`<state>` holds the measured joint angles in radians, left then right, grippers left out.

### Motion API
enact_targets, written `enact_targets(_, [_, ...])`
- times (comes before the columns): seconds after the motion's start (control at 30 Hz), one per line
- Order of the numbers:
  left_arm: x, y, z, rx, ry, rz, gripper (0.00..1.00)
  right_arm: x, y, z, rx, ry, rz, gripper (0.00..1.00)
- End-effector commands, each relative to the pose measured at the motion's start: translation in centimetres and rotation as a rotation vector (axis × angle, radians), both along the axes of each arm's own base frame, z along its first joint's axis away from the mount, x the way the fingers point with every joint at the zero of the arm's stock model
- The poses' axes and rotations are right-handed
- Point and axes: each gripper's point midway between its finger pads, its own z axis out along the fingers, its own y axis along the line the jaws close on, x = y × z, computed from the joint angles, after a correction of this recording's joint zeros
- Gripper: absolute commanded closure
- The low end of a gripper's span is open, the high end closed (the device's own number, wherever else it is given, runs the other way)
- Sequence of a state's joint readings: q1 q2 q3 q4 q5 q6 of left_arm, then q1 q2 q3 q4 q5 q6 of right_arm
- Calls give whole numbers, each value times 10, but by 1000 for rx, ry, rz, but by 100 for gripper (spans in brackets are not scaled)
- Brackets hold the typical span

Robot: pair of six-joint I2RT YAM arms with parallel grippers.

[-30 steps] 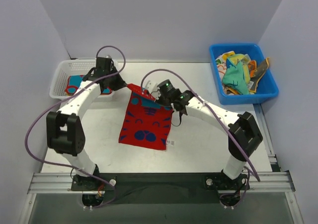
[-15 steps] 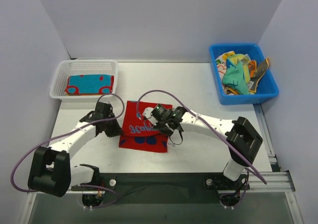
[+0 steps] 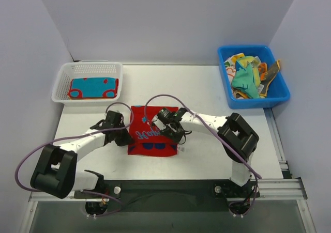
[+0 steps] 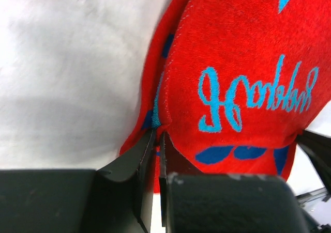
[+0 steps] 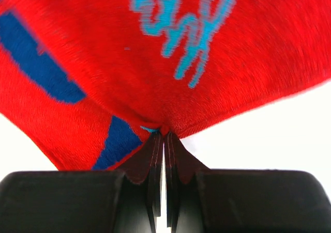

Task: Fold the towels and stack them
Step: Fold the towel

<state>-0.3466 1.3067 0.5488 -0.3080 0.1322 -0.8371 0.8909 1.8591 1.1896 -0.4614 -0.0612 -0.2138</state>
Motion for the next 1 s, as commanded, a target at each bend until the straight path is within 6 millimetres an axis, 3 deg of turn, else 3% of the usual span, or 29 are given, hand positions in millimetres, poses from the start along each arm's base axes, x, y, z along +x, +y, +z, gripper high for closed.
enact_targets(0.0, [23, -6, 0, -4, -40, 39, 100, 21, -48, -16, -115, 31, -136, 100])
enact_targets(0.07, [37, -10, 6, -4, -53, 33, 100, 43, -65, -9, -150, -28, -182, 100])
enact_targets(0.17, [57, -17, 14, -5, -78, 25, 100, 68, -74, 2, -147, -83, -228, 100])
enact_targets(0.37, [74, -25, 34, -4, -106, 3, 100, 91, -69, 28, -109, -169, -250, 100])
enact_targets(0.63, [76, -20, 84, -9, -217, 23, 100, 95, -70, 79, -54, -302, -244, 100])
enact_targets(0.77, [64, -21, 94, -21, -224, 16, 100, 83, -65, 101, -28, -340, -214, 100])
enact_targets(0.87, [51, -23, 95, -34, -227, 10, 100, 66, -60, 99, -35, -317, -187, 100])
enact_targets(0.97, [33, -23, 85, -41, -205, 9, 100, 44, -58, 85, -66, -273, -155, 100])
